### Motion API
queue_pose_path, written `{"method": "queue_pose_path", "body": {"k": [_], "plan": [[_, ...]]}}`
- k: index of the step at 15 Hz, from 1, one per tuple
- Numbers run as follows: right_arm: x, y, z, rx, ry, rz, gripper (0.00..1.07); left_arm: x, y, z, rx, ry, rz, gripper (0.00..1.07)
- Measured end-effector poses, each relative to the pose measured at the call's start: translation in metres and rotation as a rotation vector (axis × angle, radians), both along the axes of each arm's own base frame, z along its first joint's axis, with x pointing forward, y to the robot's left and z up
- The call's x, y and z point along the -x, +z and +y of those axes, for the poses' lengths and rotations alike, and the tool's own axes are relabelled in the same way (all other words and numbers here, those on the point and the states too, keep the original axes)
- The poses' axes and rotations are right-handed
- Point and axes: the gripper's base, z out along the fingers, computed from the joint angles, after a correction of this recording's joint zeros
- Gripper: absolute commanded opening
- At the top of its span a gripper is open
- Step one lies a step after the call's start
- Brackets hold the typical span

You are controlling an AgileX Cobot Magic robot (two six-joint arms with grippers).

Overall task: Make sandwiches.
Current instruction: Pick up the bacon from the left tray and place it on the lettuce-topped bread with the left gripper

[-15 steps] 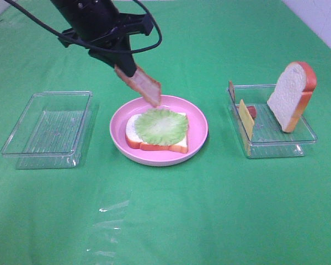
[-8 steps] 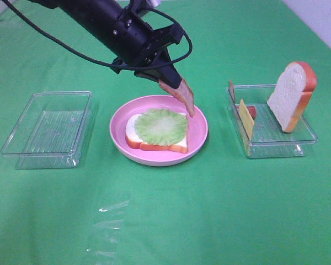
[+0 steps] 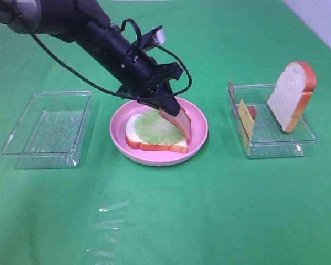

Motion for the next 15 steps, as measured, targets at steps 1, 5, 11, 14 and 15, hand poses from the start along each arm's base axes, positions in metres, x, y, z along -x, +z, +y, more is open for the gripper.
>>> {"method": "queue_pose_path", "body": {"k": [1,5,11,14,15], "plan": [[0.0,0.0,0.0,0.0,0.0,0.0,0.96,-0.001,-0.001,0.002,-0.034,-0.015,-0.02,0.0],[0.0,0.0,0.0,0.0,0.0,0.0,0.96,-0.005,-0.01,0.013,-0.179,-0.066,-0.108,0.0],[0.0,0.0,0.0,0.0,0.0,0.0,0.96,-0.013,-0.018,0.025,-0.334,-0.054,-0.191,0.0],[0.0,0.0,0.0,0.0,0.0,0.0,0.96,-0.013,-0.018,0.025,-0.334,-0.048,-0.192,0.02],[0.0,0.0,0.0,0.0,0.0,0.0,0.96,-0.014,-0.018,0.025,-0.332,-0.045,-0.197,0.11]]}}
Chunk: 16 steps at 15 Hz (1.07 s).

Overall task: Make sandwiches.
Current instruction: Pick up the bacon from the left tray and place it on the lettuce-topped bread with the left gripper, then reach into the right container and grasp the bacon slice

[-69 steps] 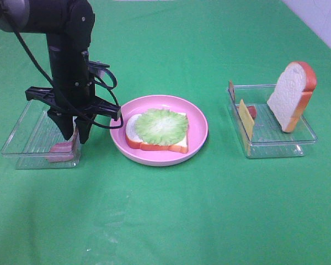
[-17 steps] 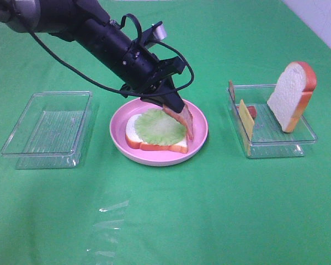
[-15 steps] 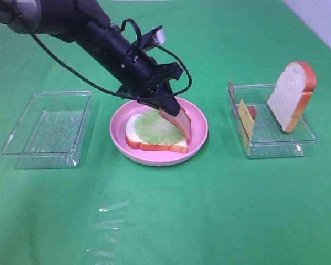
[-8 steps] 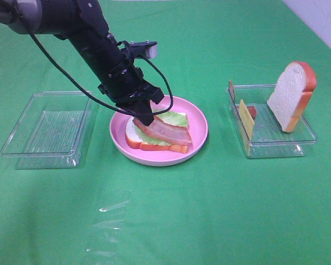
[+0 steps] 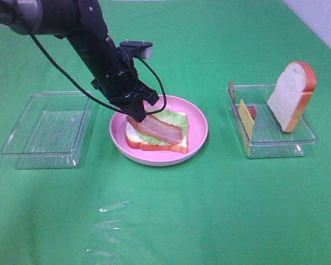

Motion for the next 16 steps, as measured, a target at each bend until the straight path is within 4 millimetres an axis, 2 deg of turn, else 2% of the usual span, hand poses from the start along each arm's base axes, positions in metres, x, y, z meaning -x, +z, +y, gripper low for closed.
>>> {"method": "queue_pose_path", "body": {"k": [1,2,3,6,8,10,11,12,13,14,16], "plan": [[0.0,0.0,0.0,0.0,0.0,0.0,0.96,-0.001,0.0,0.0,0.003,0.004,-0.011,0.29],[0.0,0.0,0.0,0.0,0.0,0.0,0.96,-0.005,0.001,-0.001,0.011,0.023,-0.046,0.86],[0.0,0.0,0.0,0.0,0.0,0.0,0.96,-0.006,0.003,0.0,0.012,0.03,-0.06,1.02],[0.0,0.0,0.0,0.0,0.0,0.0,0.96,-0.006,0.016,0.003,-0.022,0.008,-0.103,1.02],[0.0,0.0,0.0,0.0,0.0,0.0,0.96,-0.002,0.043,0.007,-0.04,-0.016,-0.14,1.02],[0.0,0.0,0.0,0.0,0.0,0.0,0.96,0.004,0.079,0.015,-0.042,-0.017,-0.157,1.02],[0.0,0.0,0.0,0.0,0.0,0.0,0.96,0.004,0.089,0.019,-0.038,0.004,-0.158,1.02],[0.0,0.0,0.0,0.0,0.0,0.0,0.96,0.003,0.106,0.031,-0.039,0.062,-0.161,1.02],[0.0,0.0,0.0,0.0,0.0,0.0,0.96,-0.008,0.125,0.073,-0.093,0.204,-0.174,1.02],[0.0,0.0,0.0,0.0,0.0,0.0,0.96,-0.009,0.126,0.082,-0.11,0.23,-0.167,1.02],[0.0,0.0,0.0,0.0,0.0,0.0,0.96,-0.014,0.127,0.127,-0.193,0.32,-0.12,1.02]]}}
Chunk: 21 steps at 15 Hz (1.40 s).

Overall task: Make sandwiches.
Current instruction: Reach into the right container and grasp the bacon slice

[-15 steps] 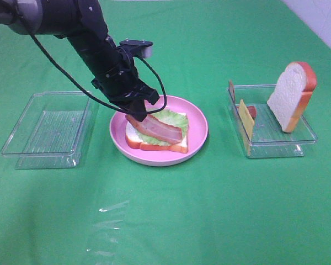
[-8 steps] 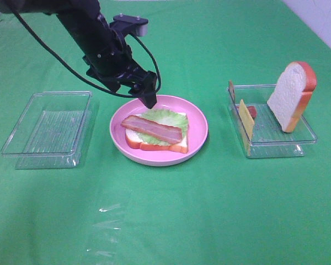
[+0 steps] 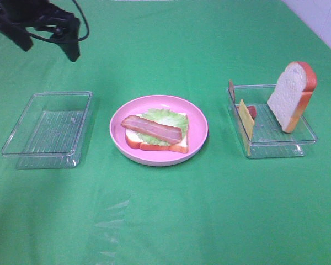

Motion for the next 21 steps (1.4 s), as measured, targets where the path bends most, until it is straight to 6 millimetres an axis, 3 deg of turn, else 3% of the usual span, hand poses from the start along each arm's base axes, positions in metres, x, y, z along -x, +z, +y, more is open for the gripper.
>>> {"method": "queue_pose_path", "body": {"k": [1,6,10,13,14,17,19,21], "plan": [[0.0,0.0,0.0,0.0,0.0,0.0,0.96,-0.004,0.0,0.035,-0.021,0.078,0.024,1.01],[0.0,0.0,0.0,0.0,0.0,0.0,0.96,-0.007,0.003,0.125,0.006,0.295,0.025,1.0],[0.0,0.0,0.0,0.0,0.0,0.0,0.96,0.025,0.009,0.131,0.018,0.317,0.067,1.0],[0.0,0.0,0.0,0.0,0.0,0.0,0.96,0.078,0.019,0.126,0.014,0.315,0.107,0.99],[0.0,0.0,0.0,0.0,0.0,0.0,0.96,0.113,0.025,0.123,0.013,0.311,0.105,0.99],[0.0,0.0,0.0,0.0,0.0,0.0,0.96,0.189,0.049,0.115,0.032,0.314,-0.024,0.99],[0.0,0.0,0.0,0.0,0.0,0.0,0.96,0.227,0.055,0.112,0.038,0.314,-0.089,0.99],[0.0,0.0,0.0,0.0,0.0,0.0,0.96,0.289,0.061,0.106,0.047,0.311,-0.209,0.99]]}}
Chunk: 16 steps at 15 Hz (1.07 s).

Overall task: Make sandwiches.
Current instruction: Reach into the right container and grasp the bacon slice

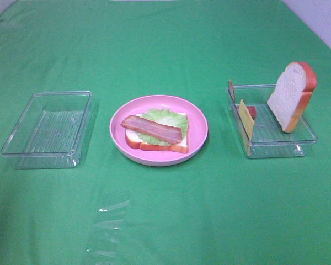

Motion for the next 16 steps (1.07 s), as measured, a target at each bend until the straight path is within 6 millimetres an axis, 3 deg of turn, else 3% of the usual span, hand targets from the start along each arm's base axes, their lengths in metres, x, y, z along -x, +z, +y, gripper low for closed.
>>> {"method": "queue_pose_path", "body": {"k": [4,8,10,16], "plan": [[0.0,0.0,0.0,0.0,0.0,0.0,0.96,0.095,-0.015,-0.009,-0.022,-0.002,-0.235,0.99],[0.0,0.0,0.0,0.0,0.0,0.0,0.96,0.15,-0.047,-0.014,-0.029,-0.006,-0.388,0.99],[0.0,0.0,0.0,0.0,0.0,0.0,0.96,0.167,-0.056,-0.016,-0.02,0.007,-0.463,0.99],[0.0,0.0,0.001,-0.006,0.004,0.001,0.96,0.157,-0.061,-0.016,0.003,0.021,-0.519,0.98]]}}
